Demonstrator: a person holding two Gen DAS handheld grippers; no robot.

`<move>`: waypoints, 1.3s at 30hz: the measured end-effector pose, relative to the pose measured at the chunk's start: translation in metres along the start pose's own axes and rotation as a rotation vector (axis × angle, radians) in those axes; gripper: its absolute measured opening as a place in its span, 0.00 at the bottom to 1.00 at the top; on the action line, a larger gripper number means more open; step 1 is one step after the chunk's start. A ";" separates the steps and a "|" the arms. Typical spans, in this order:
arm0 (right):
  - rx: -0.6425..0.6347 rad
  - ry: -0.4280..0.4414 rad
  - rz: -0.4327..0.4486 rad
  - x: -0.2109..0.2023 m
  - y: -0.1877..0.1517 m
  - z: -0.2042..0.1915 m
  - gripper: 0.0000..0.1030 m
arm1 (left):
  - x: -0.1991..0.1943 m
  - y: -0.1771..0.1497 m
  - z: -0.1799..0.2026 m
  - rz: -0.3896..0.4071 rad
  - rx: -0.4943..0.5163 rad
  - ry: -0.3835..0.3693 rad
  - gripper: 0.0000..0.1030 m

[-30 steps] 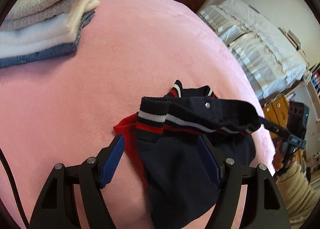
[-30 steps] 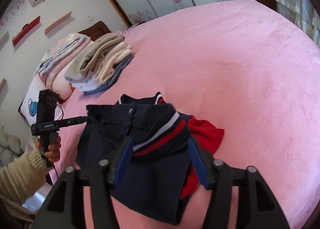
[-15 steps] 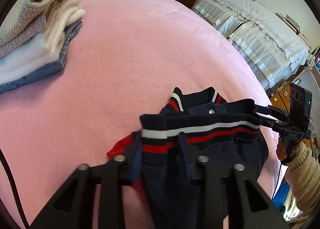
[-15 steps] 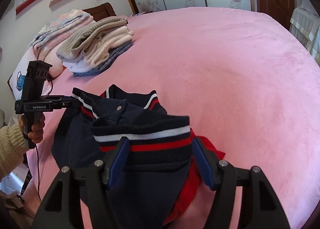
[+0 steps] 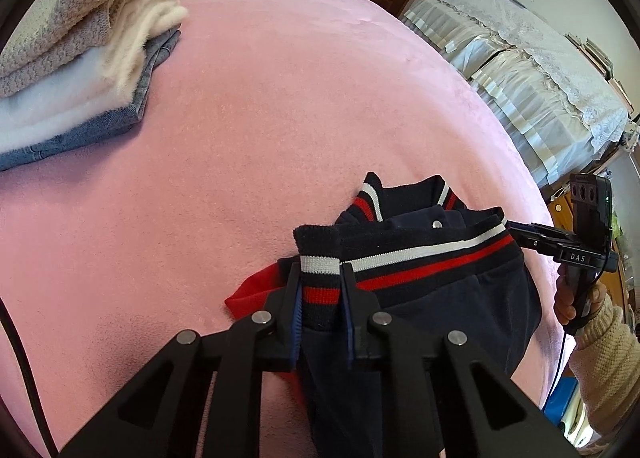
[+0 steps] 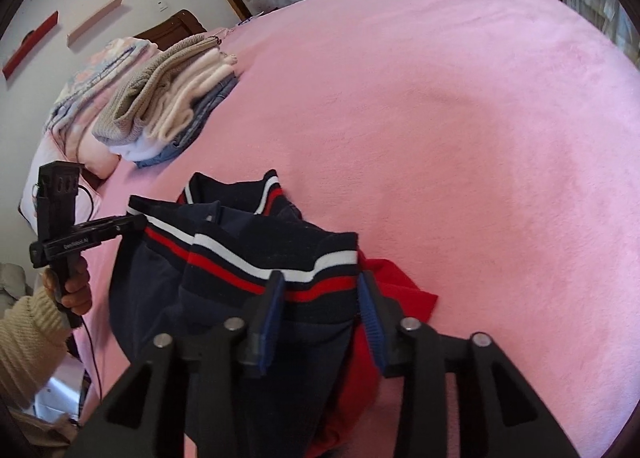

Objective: Fold large clothes
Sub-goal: 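Lay the hem over the collar and straighten it with both grippers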

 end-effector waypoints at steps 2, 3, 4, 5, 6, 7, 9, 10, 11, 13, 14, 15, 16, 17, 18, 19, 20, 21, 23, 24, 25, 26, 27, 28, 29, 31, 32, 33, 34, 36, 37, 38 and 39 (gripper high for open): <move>-0.006 -0.015 -0.017 0.007 0.000 -0.001 0.42 | 0.001 0.000 0.001 0.000 0.004 0.008 0.13; -0.007 -0.024 -0.021 0.010 0.001 -0.001 0.42 | 0.000 0.000 0.002 0.001 0.005 0.013 0.13; -0.006 -0.047 -0.022 0.013 0.001 -0.001 0.42 | 0.000 0.001 0.002 0.005 0.007 0.025 0.13; -0.011 -0.062 -0.021 0.015 0.001 -0.002 0.37 | -0.001 0.000 0.002 0.014 0.010 0.047 0.13; -0.026 -0.087 -0.013 0.014 0.001 -0.004 0.32 | -0.002 0.000 0.003 0.019 0.012 0.069 0.12; -0.045 -0.132 -0.007 0.013 0.001 -0.006 0.20 | -0.003 0.000 0.004 0.021 0.012 0.091 0.11; -0.049 -0.163 0.018 0.005 0.000 -0.009 0.14 | -0.007 -0.002 0.007 0.030 0.019 0.126 0.09; -0.051 -0.163 0.048 -0.002 0.000 -0.011 0.11 | -0.009 -0.002 0.009 0.039 0.027 0.147 0.08; -0.053 -0.163 0.071 -0.007 0.001 -0.012 0.10 | -0.011 -0.002 0.009 0.043 0.031 0.158 0.08; -0.048 -0.154 0.135 -0.021 0.003 -0.019 0.09 | -0.015 0.001 0.010 0.055 0.022 0.181 0.08; -0.046 -0.153 0.158 -0.026 0.005 -0.020 0.07 | -0.017 0.002 0.009 0.058 0.012 0.187 0.07; -0.040 -0.150 0.181 -0.030 0.008 -0.021 0.06 | -0.017 0.005 0.008 0.058 -0.006 0.192 0.07; -0.023 -0.151 0.206 -0.034 0.011 -0.022 0.06 | -0.017 0.007 0.007 0.059 -0.016 0.196 0.07; -0.009 -0.155 0.218 -0.035 0.014 -0.020 0.06 | -0.014 0.011 0.004 0.057 -0.034 0.205 0.07; 0.009 -0.163 0.228 -0.035 0.016 -0.016 0.06 | -0.010 0.014 0.001 0.049 -0.050 0.210 0.07; 0.037 -0.169 0.231 -0.033 0.018 -0.009 0.06 | -0.006 0.016 -0.001 0.042 -0.063 0.208 0.07; 0.073 -0.171 0.234 -0.030 0.021 -0.001 0.06 | 0.004 0.017 -0.005 0.018 -0.083 0.202 0.07; 0.103 -0.171 0.224 -0.026 0.021 0.007 0.06 | 0.010 0.017 -0.006 0.005 -0.090 0.204 0.07; 0.162 -0.195 0.183 -0.010 0.018 0.026 0.06 | 0.027 0.013 -0.010 -0.045 -0.102 0.193 0.08; 0.179 -0.197 0.157 -0.003 0.016 0.032 0.06 | 0.032 0.011 -0.011 -0.061 -0.112 0.180 0.09; 0.183 -0.197 0.145 0.001 0.013 0.035 0.07 | 0.031 0.011 -0.013 -0.058 -0.121 0.171 0.10; 0.176 -0.192 0.149 0.000 0.013 0.033 0.08 | 0.029 0.011 -0.015 -0.057 -0.130 0.158 0.12; 0.168 -0.179 0.156 -0.004 0.013 0.030 0.09 | 0.026 0.011 -0.017 -0.057 -0.142 0.138 0.20; 0.155 -0.158 0.160 -0.008 0.014 0.024 0.13 | 0.022 0.012 -0.019 -0.052 -0.150 0.119 0.32; 0.138 -0.140 0.163 -0.013 0.015 0.019 0.25 | 0.019 0.012 -0.021 -0.045 -0.157 0.105 0.38; 0.077 -0.133 0.166 -0.021 0.016 0.007 0.56 | 0.011 0.013 -0.024 -0.013 -0.158 0.095 0.51; 0.040 -0.153 0.168 -0.023 0.015 0.001 0.72 | 0.010 0.012 -0.023 -0.004 -0.150 0.096 0.51; 0.009 -0.177 0.169 -0.025 0.015 -0.003 0.75 | 0.008 0.012 -0.022 0.001 -0.137 0.101 0.51; -0.020 -0.191 0.164 -0.025 0.015 -0.005 0.75 | 0.008 0.012 -0.020 0.007 -0.125 0.103 0.51; -0.052 -0.181 0.127 -0.021 0.016 -0.010 0.75 | 0.008 0.014 -0.012 0.014 -0.089 0.119 0.51; -0.067 -0.177 0.109 -0.019 0.015 -0.011 0.75 | 0.007 0.013 -0.005 0.023 -0.047 0.126 0.51; -0.085 -0.171 0.095 -0.017 0.015 -0.014 0.75 | 0.007 0.015 0.001 0.030 -0.008 0.133 0.51; -0.113 -0.173 0.082 -0.016 0.015 -0.017 0.75 | 0.005 0.016 0.008 0.036 0.018 0.140 0.51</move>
Point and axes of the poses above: each gripper's, at about its wrist camera, not at the fingertips, and x roughly the way its jaws point, z to its right, y to its top, the point moved 5 cm from there along x, roughly the way its jaws point, and after that the axes turned 15 degrees about y, right-handed, at the moved point
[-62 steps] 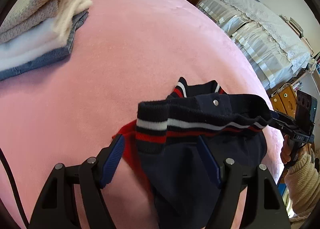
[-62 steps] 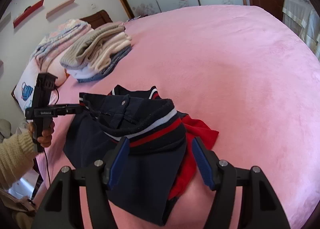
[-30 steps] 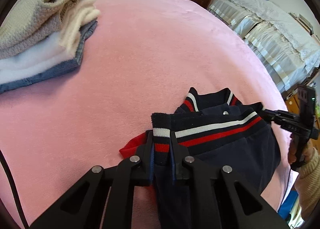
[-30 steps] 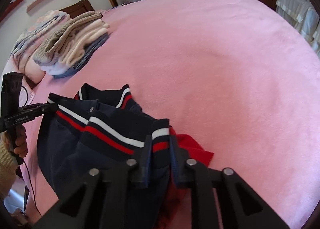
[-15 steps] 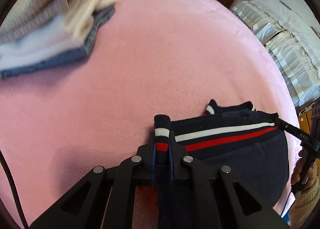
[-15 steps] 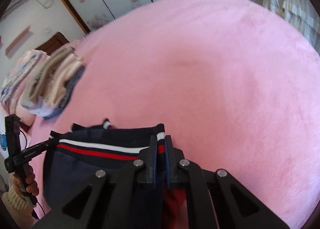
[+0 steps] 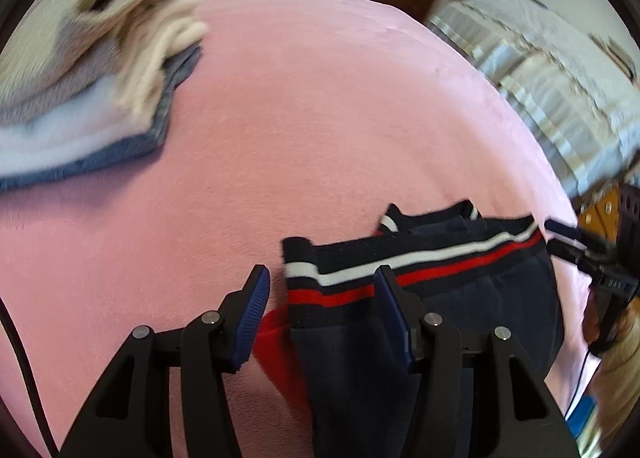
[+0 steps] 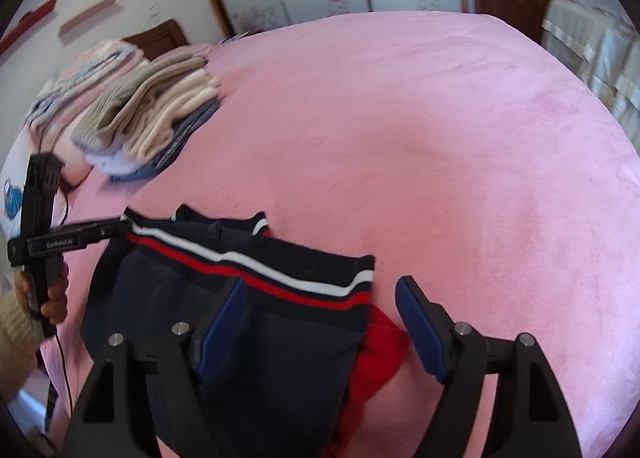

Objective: Fold large clothes
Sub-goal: 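Lay the hem over the collar and straighten it with both grippers, then open both grippers and release the hem onto the folded jacket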

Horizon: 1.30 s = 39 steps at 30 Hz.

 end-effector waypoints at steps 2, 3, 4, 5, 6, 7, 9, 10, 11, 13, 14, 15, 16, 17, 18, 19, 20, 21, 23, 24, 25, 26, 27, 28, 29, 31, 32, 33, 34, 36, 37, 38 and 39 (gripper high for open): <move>-0.053 -0.017 -0.021 0.005 0.000 -0.006 0.75 | -0.003 0.003 0.010 0.022 0.072 0.019 0.51; -0.073 -0.026 -0.032 0.007 0.000 -0.008 0.75 | -0.004 0.004 0.013 0.031 0.096 0.036 0.51; -0.086 -0.029 -0.043 0.008 -0.001 -0.008 0.75 | -0.005 0.004 0.015 0.034 0.109 0.043 0.49; -0.094 -0.027 -0.053 0.010 -0.001 -0.008 0.75 | -0.005 0.005 0.017 0.037 0.125 0.046 0.47; -0.105 -0.026 -0.062 0.011 -0.002 -0.008 0.75 | -0.005 0.007 0.018 0.036 0.135 0.045 0.41; -0.116 -0.033 -0.068 0.012 -0.001 -0.008 0.75 | -0.006 0.008 0.019 0.033 0.141 0.044 0.38; -0.143 -0.037 -0.079 0.013 0.000 -0.007 0.74 | -0.006 0.009 0.017 0.033 0.157 0.045 0.38; -0.154 -0.041 -0.084 0.013 0.001 -0.006 0.74 | -0.005 0.010 0.016 0.031 0.163 0.045 0.37; -0.160 -0.039 -0.089 0.013 0.002 -0.006 0.74 | -0.003 0.010 0.016 0.028 0.172 0.048 0.37; -0.163 -0.035 -0.103 0.015 0.005 -0.002 0.69 | -0.001 0.010 0.015 0.028 0.193 0.060 0.30; -0.161 -0.029 -0.114 0.017 0.006 0.000 0.60 | 0.000 0.010 0.014 0.027 0.202 0.064 0.28; -0.160 -0.022 -0.128 0.020 0.006 0.002 0.56 | 0.003 0.011 0.014 0.026 0.207 0.068 0.25; -0.159 -0.013 -0.148 0.023 0.007 0.004 0.50 | 0.004 0.011 0.013 0.026 0.211 0.072 0.22; -0.160 -0.013 -0.158 0.026 0.007 0.004 0.46 | 0.005 0.012 0.012 0.025 0.214 0.073 0.21; -0.163 -0.018 -0.168 0.029 0.007 0.005 0.45 | 0.006 0.012 0.012 0.025 0.216 0.076 0.15; -0.170 -0.025 -0.173 0.031 0.008 0.006 0.39 | 0.007 0.012 0.011 0.026 0.218 0.086 0.09; -0.176 -0.031 -0.180 0.033 0.008 0.007 0.24 | 0.008 0.013 0.010 0.024 0.220 0.100 0.09; -0.180 -0.043 -0.186 0.035 0.008 0.008 0.13 | 0.009 0.013 0.009 0.026 0.223 0.107 0.07; -0.189 -0.081 -0.198 0.039 0.008 0.010 0.05 | 0.010 0.012 0.009 0.038 0.230 0.131 0.05; -0.194 -0.090 -0.190 0.038 0.008 0.010 0.05 | 0.009 0.012 0.009 0.045 0.229 0.142 0.05; -0.193 -0.099 -0.175 0.036 0.009 0.010 0.05 | 0.008 0.012 0.008 0.058 0.216 0.157 0.05; -0.171 -0.103 -0.141 0.032 0.011 0.012 0.05 | 0.005 0.013 0.006 0.069 0.192 0.163 0.05; -0.147 -0.094 -0.111 0.028 0.012 0.013 0.05 | 0.003 0.013 0.004 0.075 0.171 0.163 0.04; -0.094 -0.077 -0.045 0.018 0.016 0.018 0.05 | 0.002 0.013 -0.002 0.080 0.123 0.155 0.04; -0.046 -0.058 -0.005 0.012 0.017 0.023 0.05 | 0.002 0.012 -0.006 0.081 0.087 0.146 0.04; 0.043 -0.030 0.049 0.007 0.013 0.033 0.05 | 0.006 0.010 -0.015 0.070 0.003 0.117 0.04; 0.072 -0.029 0.060 0.008 0.010 0.037 0.05 | 0.007 0.009 -0.017 0.064 -0.021 0.108 0.04; 0.091 -0.031 0.065 0.009 0.007 0.039 0.05 | 0.008 0.008 -0.019 0.062 -0.049 0.095 0.04; 0.104 -0.035 0.082 0.008 0.004 0.039 0.05 | 0.008 0.008 -0.022 0.062 -0.080 0.072 0.04; 0.132 -0.014 0.140 0.000 0.004 0.036 0.05 | 0.007 0.009 -0.026 0.067 -0.112 0.043 0.04; 0.139 -0.002 0.170 -0.005 0.005 0.034 0.05 | 0.008 0.010 -0.029 0.069 -0.126 0.032 0.04; 0.145 0.002 0.187 -0.008 0.006 0.034 0.05 | 0.013 0.010 -0.031 0.061 -0.131 0.035 0.04; 0.146 -0.008 0.186 -0.006 0.007 0.036 0.05 | 0.016 0.009 -0.031 0.050 -0.133 0.036 0.04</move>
Point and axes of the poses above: each gripper's, at about its wrist camera, not at the fingertips, and x roughly the way its jaws point, z to its right, y to its top, the point moved 5 cm from there along x, roughly the way its jaws point, and after that the axes turned 15 degrees about y, right-handed, at the moved point
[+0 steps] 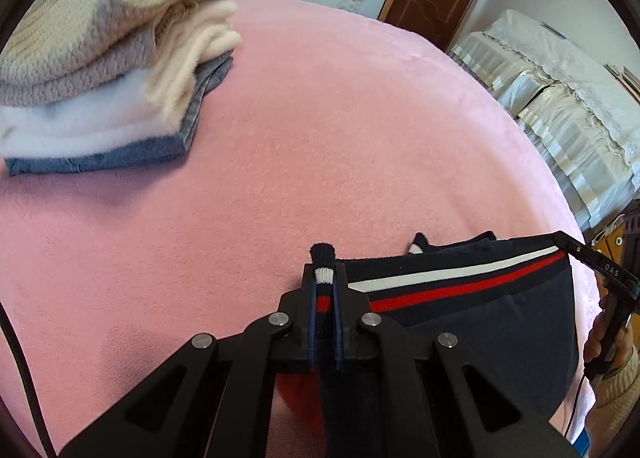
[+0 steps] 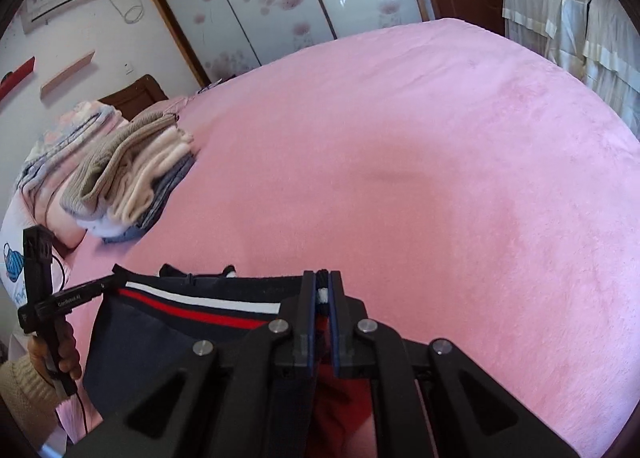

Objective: Fold large clothes
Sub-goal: 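Open both grippers and release the hem onto the folded jacket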

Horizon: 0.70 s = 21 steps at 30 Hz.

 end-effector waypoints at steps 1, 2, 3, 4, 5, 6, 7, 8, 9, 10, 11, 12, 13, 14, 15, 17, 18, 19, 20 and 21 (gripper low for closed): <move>0.000 -0.016 -0.017 0.005 -0.001 0.003 0.05 | 0.007 -0.002 0.000 -0.018 0.004 0.009 0.04; -0.001 -0.034 -0.038 0.012 -0.002 0.005 0.05 | 0.016 -0.005 0.001 -0.040 0.016 0.028 0.04; -0.002 -0.053 -0.067 0.020 -0.006 0.008 0.05 | 0.021 -0.007 0.002 -0.050 0.025 0.039 0.04; 0.000 -0.066 -0.089 0.025 -0.010 0.012 0.05 | 0.025 -0.008 0.006 -0.055 0.034 0.048 0.04; 0.008 -0.075 -0.105 0.029 -0.014 0.015 0.05 | 0.027 -0.008 0.006 -0.060 0.039 0.051 0.04; 0.019 -0.079 -0.119 0.033 -0.019 0.018 0.05 | 0.027 -0.009 0.006 -0.061 0.040 0.051 0.04; 0.024 -0.084 -0.120 0.033 -0.022 0.019 0.05 | 0.027 -0.009 0.005 -0.064 0.041 0.049 0.05; 0.029 -0.084 -0.122 0.033 -0.023 0.020 0.05 | 0.027 -0.009 0.005 -0.068 0.044 0.047 0.05; 0.034 -0.082 -0.126 0.032 -0.024 0.019 0.05 | 0.025 -0.008 0.006 -0.073 0.047 0.043 0.06; 0.034 -0.083 -0.128 0.030 -0.024 0.016 0.05 | 0.022 -0.008 0.005 -0.076 0.048 0.040 0.08; 0.032 -0.082 -0.130 0.028 -0.023 0.014 0.06 | 0.017 -0.008 0.005 -0.082 0.049 0.042 0.11; 0.027 -0.087 -0.132 0.026 -0.021 0.010 0.06 | 0.012 -0.007 0.006 -0.087 0.056 0.044 0.18; 0.012 -0.108 -0.128 0.019 -0.018 0.004 0.07 | 0.007 -0.004 0.007 -0.087 0.060 0.052 0.26; -0.003 -0.124 -0.122 0.014 -0.016 -0.001 0.07 | 0.000 -0.002 0.007 -0.081 0.062 0.055 0.29; -0.026 -0.146 -0.109 0.007 -0.013 -0.010 0.07 | -0.009 -0.001 0.009 -0.071 0.060 0.059 0.34; -0.071 -0.164 -0.086 -0.006 -0.011 -0.030 0.07 | -0.034 -0.002 0.013 -0.026 0.035 0.069 0.48; -0.095 -0.163 -0.078 -0.011 -0.011 -0.043 0.07 | -0.045 -0.005 0.016 -0.007 0.028 0.079 0.53; -0.110 -0.157 -0.075 -0.014 -0.013 -0.054 0.07 | -0.056 -0.010 0.022 0.006 0.029 0.097 0.54; -0.120 -0.142 -0.077 -0.017 -0.018 -0.068 0.07 | -0.063 -0.015 0.027 0.009 0.035 0.100 0.54; -0.127 -0.123 -0.083 -0.018 -0.024 -0.081 0.07 | -0.071 -0.024 0.036 0.010 0.045 0.090 0.54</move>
Point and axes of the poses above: each gripper's, at about its wrist camera, not at the fingertips, and x roughly the way its jaws point, z to its right, y to its top, the point moved 5 cm from there along x, roughly the way its jaws point, and after that the axes turned 15 degrees about y, right-handed, at the moved point
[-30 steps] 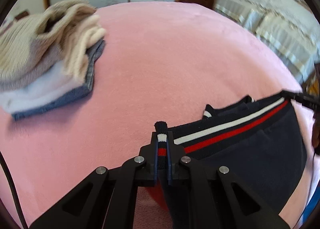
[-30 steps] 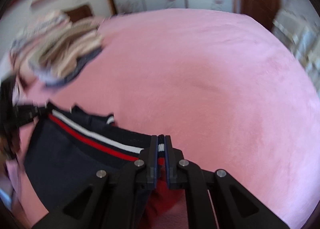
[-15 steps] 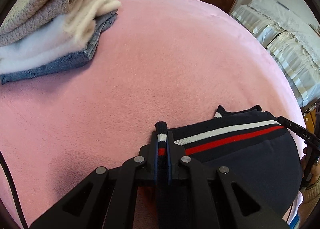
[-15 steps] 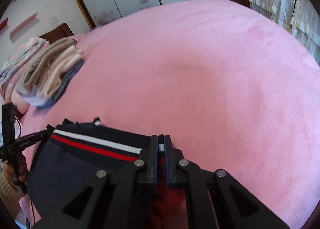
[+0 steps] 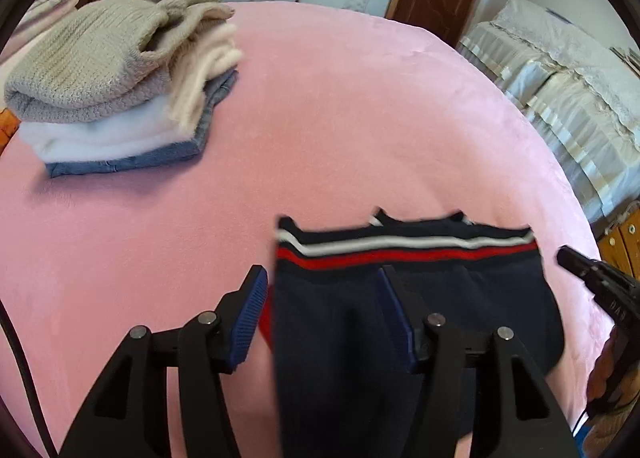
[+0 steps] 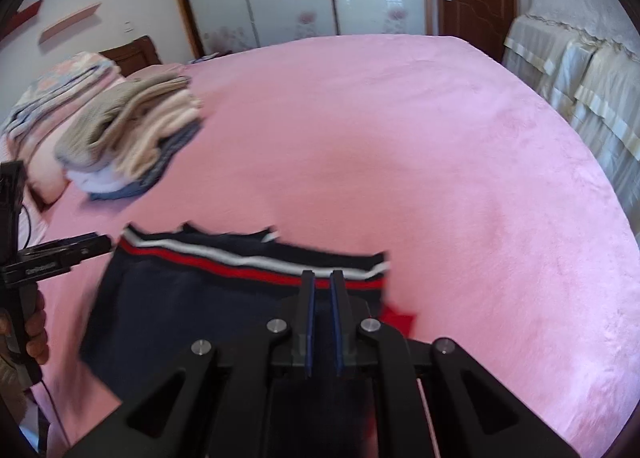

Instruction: Fold large clothes

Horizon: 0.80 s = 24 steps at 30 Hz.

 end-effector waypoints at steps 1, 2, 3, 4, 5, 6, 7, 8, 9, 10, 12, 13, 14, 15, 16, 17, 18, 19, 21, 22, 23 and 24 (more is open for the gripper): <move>-0.006 0.030 -0.011 0.000 -0.008 -0.018 0.07 | -0.007 -0.008 0.008 -0.001 0.004 -0.009 0.54; -0.007 0.065 -0.018 0.001 -0.015 -0.030 0.07 | -0.012 -0.016 0.017 0.001 0.006 -0.025 0.54; -0.010 0.098 -0.030 0.005 -0.021 -0.044 0.07 | -0.016 -0.025 0.024 0.004 0.009 -0.033 0.54; -0.015 0.132 -0.045 0.009 -0.029 -0.059 0.07 | -0.019 -0.034 0.031 0.012 0.012 -0.029 0.54; -0.027 0.157 -0.059 0.014 -0.038 -0.073 0.07 | -0.020 -0.040 0.037 0.020 0.016 -0.024 0.54; -0.047 0.157 -0.069 0.019 -0.046 -0.084 0.07 | -0.019 -0.047 0.042 0.025 0.022 -0.014 0.54; -0.072 0.135 -0.077 0.025 -0.055 -0.092 0.07 | -0.018 -0.054 0.044 0.020 0.027 0.000 0.54; -0.077 0.113 -0.084 0.030 -0.061 -0.093 0.07 | -0.015 -0.060 0.046 0.008 0.032 0.008 0.54; -0.069 0.095 -0.092 0.033 -0.067 -0.091 0.07 | -0.009 -0.067 0.044 -0.015 0.031 0.015 0.54; -0.048 0.079 -0.096 0.035 -0.072 -0.084 0.07 | -0.003 -0.073 0.041 -0.028 0.031 0.030 0.54; 0.008 0.050 -0.095 0.031 -0.078 -0.062 0.05 | 0.005 -0.079 0.031 -0.043 0.033 0.064 0.54; 0.037 0.051 -0.090 0.025 -0.081 -0.049 0.00 | 0.007 -0.083 0.026 -0.049 0.032 0.064 0.54; 0.057 0.062 -0.086 0.021 -0.083 -0.040 0.00 | 0.008 -0.086 0.019 -0.053 0.015 0.045 0.54; 0.076 0.081 -0.082 0.016 -0.084 -0.033 0.00 | 0.007 -0.086 0.015 -0.053 0.004 0.036 0.54; 0.085 0.101 -0.076 0.009 -0.086 -0.029 0.00 | 0.006 -0.086 0.012 -0.052 0.000 0.038 0.54; 0.083 0.102 -0.072 0.007 -0.086 -0.026 0.00 | 0.006 -0.086 0.008 -0.053 -0.010 0.036 0.53; 0.074 0.094 -0.062 0.002 -0.086 -0.027 0.00 | 0.005 -0.084 0.006 -0.058 -0.022 0.021 0.53; 0.065 0.076 -0.053 -0.002 -0.085 -0.026 0.00 | 0.005 -0.084 0.005 -0.060 -0.028 0.021 0.53; 0.042 -0.027 -0.025 -0.008 -0.083 -0.019 0.05 | 0.008 -0.084 0.003 -0.065 -0.036 0.030 0.53; 0.060 -0.028 -0.020 -0.009 -0.082 -0.014 0.05 | 0.008 -0.086 0.003 -0.065 -0.034 0.029 0.53; 0.088 -0.024 -0.025 -0.010 -0.084 -0.006 0.05 | 0.008 -0.087 0.004 -0.066 -0.031 0.029 0.53; 0.120 -0.017 -0.034 -0.008 -0.086 0.002 0.05 | 0.008 -0.087 0.005 -0.066 -0.028 0.028 0.53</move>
Point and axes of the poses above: each gripper's, at about its wrist camera, not at the fingertips, and x roughly the way its jaws point, z to its right, y to its top, the point moved 5 cm from there along x, roughly the way its jaws point, and after that the axes turned 15 degrees about y, right-handed, at the moved point
